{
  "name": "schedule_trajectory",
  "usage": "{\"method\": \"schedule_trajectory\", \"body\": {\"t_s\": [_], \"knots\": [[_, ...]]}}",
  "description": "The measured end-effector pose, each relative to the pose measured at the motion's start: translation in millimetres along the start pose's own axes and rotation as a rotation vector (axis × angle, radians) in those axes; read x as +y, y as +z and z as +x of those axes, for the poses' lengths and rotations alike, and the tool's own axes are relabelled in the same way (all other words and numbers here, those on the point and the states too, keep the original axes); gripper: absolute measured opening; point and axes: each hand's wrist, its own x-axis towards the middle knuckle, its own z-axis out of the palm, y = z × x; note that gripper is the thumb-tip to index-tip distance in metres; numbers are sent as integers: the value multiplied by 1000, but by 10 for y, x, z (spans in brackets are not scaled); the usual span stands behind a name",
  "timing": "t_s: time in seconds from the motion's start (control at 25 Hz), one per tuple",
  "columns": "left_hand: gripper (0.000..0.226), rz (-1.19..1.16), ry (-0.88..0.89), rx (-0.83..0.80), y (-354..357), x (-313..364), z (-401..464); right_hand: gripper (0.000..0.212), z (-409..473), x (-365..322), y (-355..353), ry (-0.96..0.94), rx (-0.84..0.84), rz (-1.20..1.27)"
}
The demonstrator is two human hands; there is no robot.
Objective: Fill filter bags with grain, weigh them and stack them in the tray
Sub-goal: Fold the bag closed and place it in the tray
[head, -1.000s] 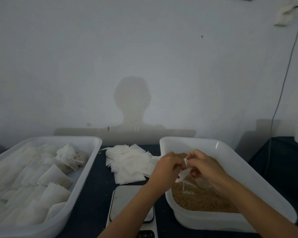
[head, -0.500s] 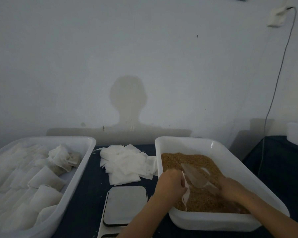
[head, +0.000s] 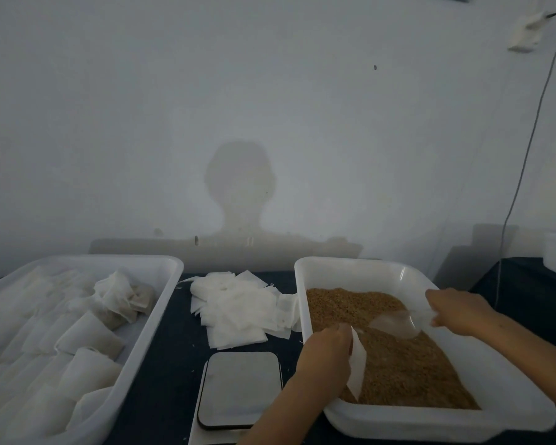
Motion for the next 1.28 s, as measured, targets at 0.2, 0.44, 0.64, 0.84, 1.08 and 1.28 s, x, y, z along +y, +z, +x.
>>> {"method": "schedule_trajectory", "body": {"t_s": [0.2, 0.44, 0.64, 0.84, 1.08, 1.28], "knots": [[16, -6, -7, -24, -20, 26, -10, 34, 348, -272, 41, -49, 94, 92], [15, 0, 28, -50, -52, 23, -20, 26, 658, -728, 286, -107, 125, 400], [14, 5, 57, -60, -58, 22, -30, 21, 735, -863, 492, -90, 182, 468], [18, -2, 48, -19, -46, 3, -4, 15, 541, -496, 413, -68, 202, 558], [14, -111, 14, 66, -48, -41, 101, 10, -171, 176, 182, -170, 124, 823], [20, -233, -37, 47, -101, -47, 229, 8, -646, 565, 85, -264, -14, 855]]}}
